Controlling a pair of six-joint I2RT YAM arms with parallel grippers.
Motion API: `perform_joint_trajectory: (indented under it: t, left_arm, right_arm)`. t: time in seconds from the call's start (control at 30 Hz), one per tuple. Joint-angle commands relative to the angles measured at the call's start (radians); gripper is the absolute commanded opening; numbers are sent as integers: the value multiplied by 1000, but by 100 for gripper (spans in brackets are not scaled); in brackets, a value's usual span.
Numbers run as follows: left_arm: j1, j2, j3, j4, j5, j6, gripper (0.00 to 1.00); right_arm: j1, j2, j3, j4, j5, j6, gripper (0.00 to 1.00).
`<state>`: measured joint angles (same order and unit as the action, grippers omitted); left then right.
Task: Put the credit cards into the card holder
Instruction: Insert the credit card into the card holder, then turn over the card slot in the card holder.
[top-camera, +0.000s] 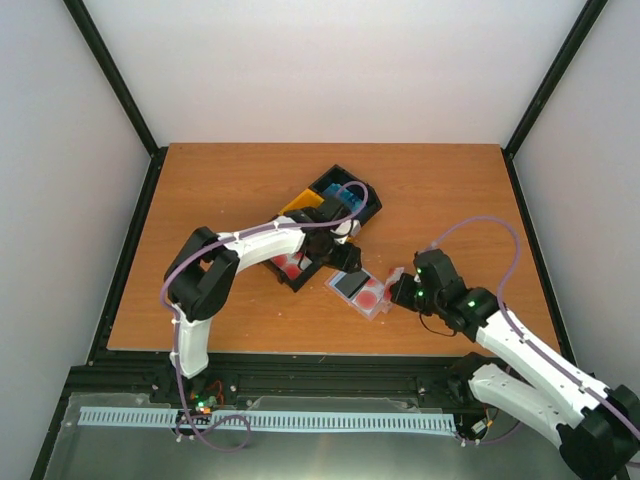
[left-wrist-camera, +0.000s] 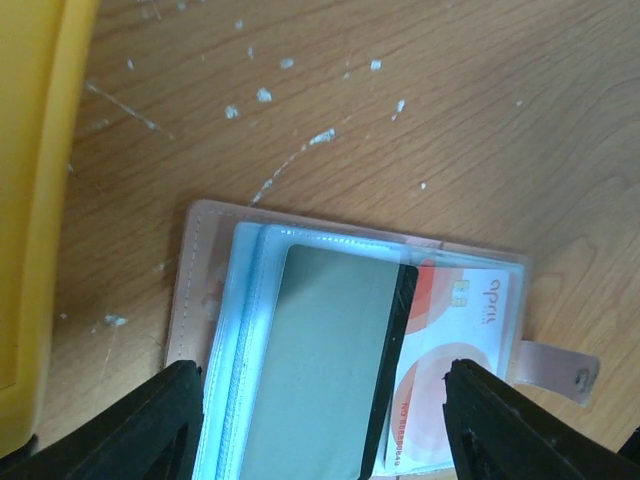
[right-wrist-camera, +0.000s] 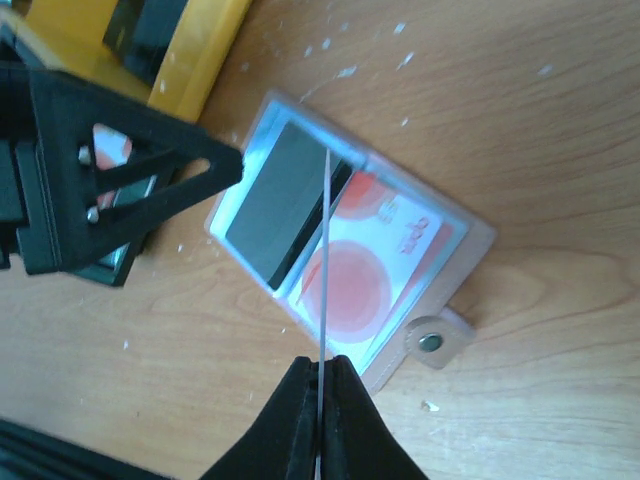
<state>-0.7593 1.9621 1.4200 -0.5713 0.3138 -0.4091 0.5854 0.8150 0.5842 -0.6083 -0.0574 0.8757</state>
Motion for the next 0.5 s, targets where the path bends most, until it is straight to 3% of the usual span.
perform_joint_trajectory:
  t: [0.0, 0.47]
  left_arm:
    - [-3, 37, 7, -16, 2, -13, 67]
    - [-2, 76, -17, -36, 78, -16, 63]
  right_arm:
    - [6, 63, -42, 123, -155, -40, 3]
    - [7, 231, -81, 111, -119, 14, 3]
